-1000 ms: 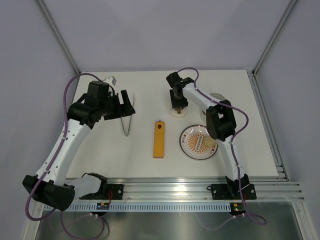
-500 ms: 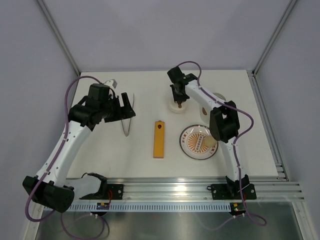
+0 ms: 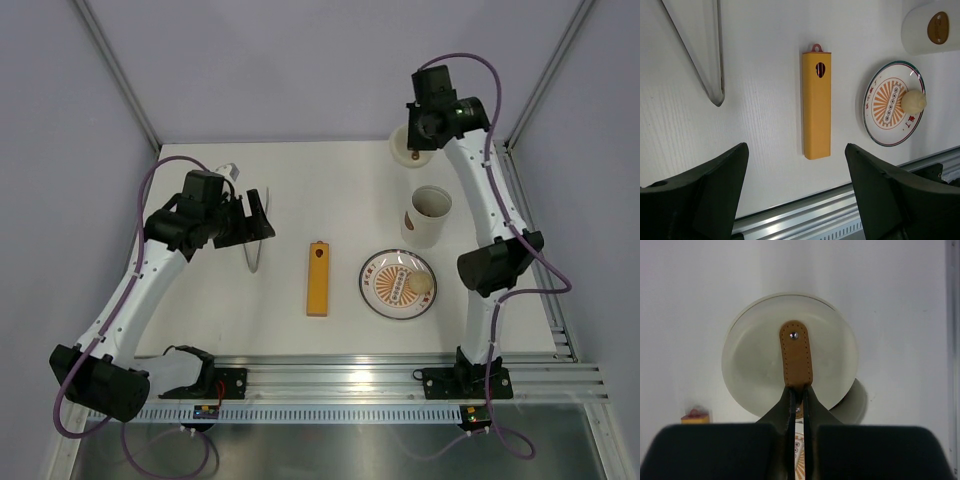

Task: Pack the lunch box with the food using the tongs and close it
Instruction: Close the box lid on the packing box.

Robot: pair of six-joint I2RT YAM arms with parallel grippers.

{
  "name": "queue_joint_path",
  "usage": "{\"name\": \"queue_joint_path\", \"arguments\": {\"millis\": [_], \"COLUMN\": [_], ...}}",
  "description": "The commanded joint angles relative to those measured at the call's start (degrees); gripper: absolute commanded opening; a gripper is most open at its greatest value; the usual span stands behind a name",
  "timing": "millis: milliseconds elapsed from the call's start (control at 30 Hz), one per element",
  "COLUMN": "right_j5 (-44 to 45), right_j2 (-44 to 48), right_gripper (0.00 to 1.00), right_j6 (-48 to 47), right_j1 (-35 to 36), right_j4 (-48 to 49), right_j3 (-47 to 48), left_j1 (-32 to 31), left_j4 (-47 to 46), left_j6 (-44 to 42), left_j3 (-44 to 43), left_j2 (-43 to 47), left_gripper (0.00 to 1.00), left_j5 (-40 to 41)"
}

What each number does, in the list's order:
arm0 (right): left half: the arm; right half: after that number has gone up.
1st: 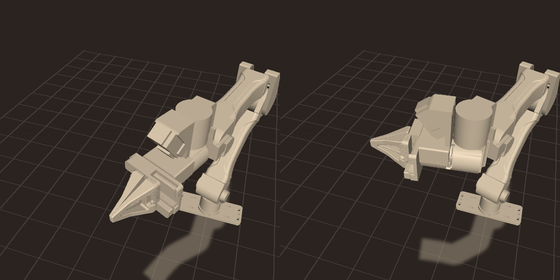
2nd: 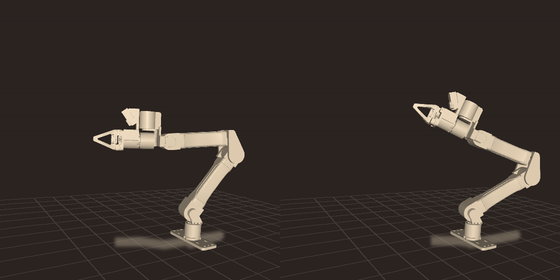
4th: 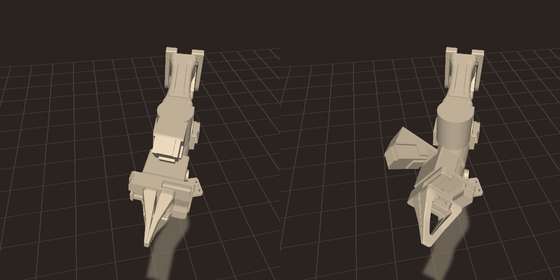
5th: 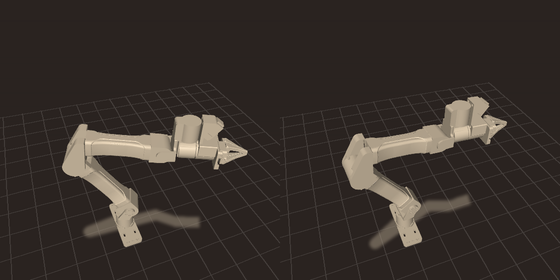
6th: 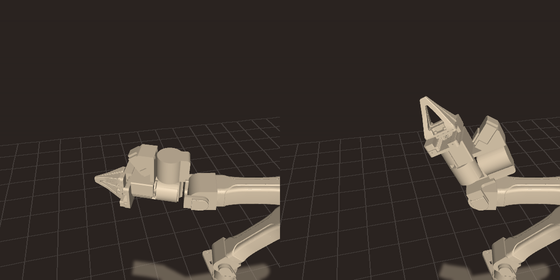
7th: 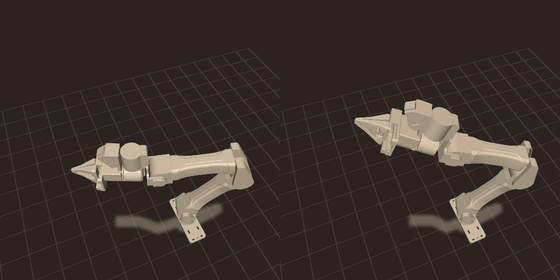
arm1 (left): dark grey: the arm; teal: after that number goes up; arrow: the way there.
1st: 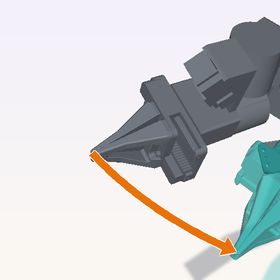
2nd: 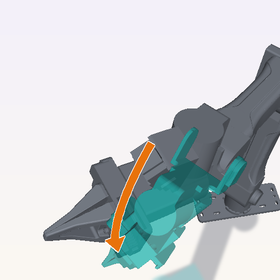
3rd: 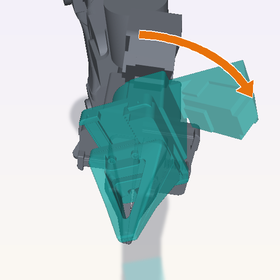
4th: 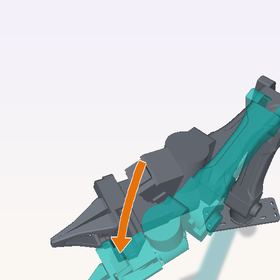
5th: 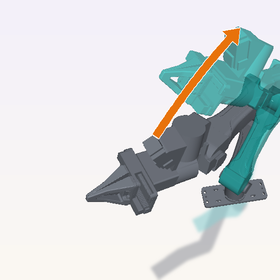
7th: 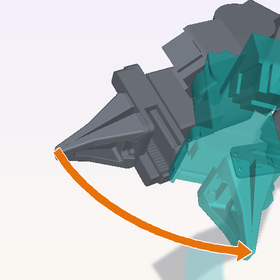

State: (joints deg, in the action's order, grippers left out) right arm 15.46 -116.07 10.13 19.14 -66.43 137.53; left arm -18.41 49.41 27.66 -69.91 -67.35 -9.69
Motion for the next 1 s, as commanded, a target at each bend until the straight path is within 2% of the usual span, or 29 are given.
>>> {"name": "queue_joint_path", "arguments": {"millis": [0, 233, 533, 700, 967], "right_j5": [-2.63, -2.72, -5.62, -7.64, -5.71], "right_j2": [4.62, 7.96, 9.9, 9.37, 8.23], "right_gripper": [0.0, 0.0, 0.0, 0.0, 0.0], "right_j6": [-0.02, -0.9, -0.55, -0.9, -0.81], "right_j1": [-3.75, -7.01, -7.71, -8.24, -8.5], "right_j4": [-6.95, -9.68, -5.2, -3.71, -3.44], "right_j3": [-0.34, -7.97, -18.26, -20.46, -20.47], "left_j1": [0.22, 0.31, 0.31, 0.22, 0.22], "left_j4": [-2.74, -3.62, -3.88, -3.97, -4.06], "left_j6": [0.2, -0.06, -0.06, -0.15, -0.24], "left_j3": [-0.14, -0.14, 1.27, 1.44, 1.53], "left_j2": [0.38, 0.29, 0.91, 0.64, 0.29], "left_gripper": [0.81, 0.81, 0.81, 0.81, 0.81], "left_j5": [-0.07, -0.59, -0.5, -0.41, -0.59]}}
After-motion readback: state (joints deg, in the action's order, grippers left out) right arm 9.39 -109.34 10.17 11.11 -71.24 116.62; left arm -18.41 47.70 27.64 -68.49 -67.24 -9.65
